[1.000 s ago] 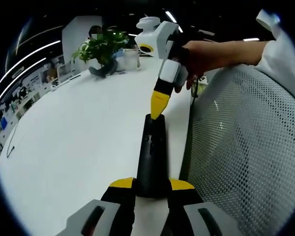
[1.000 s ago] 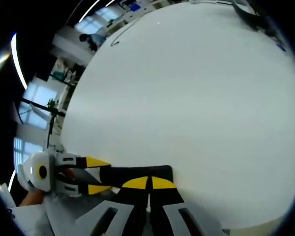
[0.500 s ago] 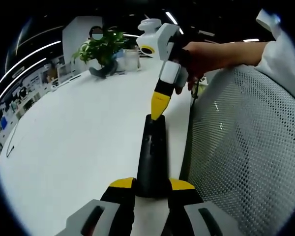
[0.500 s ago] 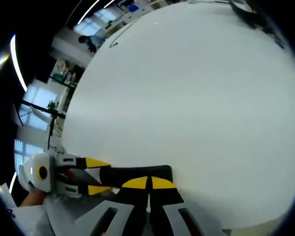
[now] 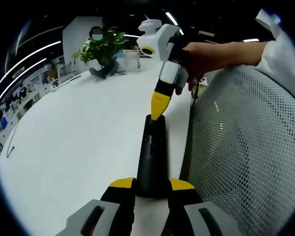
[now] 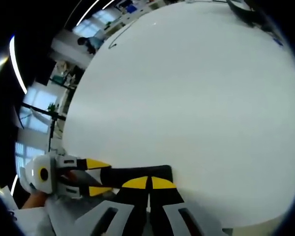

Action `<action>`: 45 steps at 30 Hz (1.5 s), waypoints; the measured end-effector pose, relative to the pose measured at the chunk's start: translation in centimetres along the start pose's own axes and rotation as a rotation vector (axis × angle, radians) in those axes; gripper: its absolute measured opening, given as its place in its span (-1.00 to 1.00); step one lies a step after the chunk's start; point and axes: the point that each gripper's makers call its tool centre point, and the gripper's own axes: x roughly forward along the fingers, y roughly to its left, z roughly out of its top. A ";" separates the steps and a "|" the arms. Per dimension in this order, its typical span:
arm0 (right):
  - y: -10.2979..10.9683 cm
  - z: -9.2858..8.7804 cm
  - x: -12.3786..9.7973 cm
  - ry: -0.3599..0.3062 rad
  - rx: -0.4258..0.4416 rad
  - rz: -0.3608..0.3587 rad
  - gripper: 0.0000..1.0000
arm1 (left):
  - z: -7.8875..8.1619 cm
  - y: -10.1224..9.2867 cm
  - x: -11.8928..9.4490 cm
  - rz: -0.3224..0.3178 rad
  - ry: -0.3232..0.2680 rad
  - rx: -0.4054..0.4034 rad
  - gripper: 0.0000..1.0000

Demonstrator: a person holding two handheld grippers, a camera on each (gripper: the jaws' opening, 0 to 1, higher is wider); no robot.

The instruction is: Press the specified remote control buttons in sequence, fully releasing each button before pressing the next.

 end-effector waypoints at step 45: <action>0.9 -0.7 0.5 0.040 -0.124 -0.018 -1.00 | 0.0 0.0 0.0 0.000 -0.004 0.000 -0.50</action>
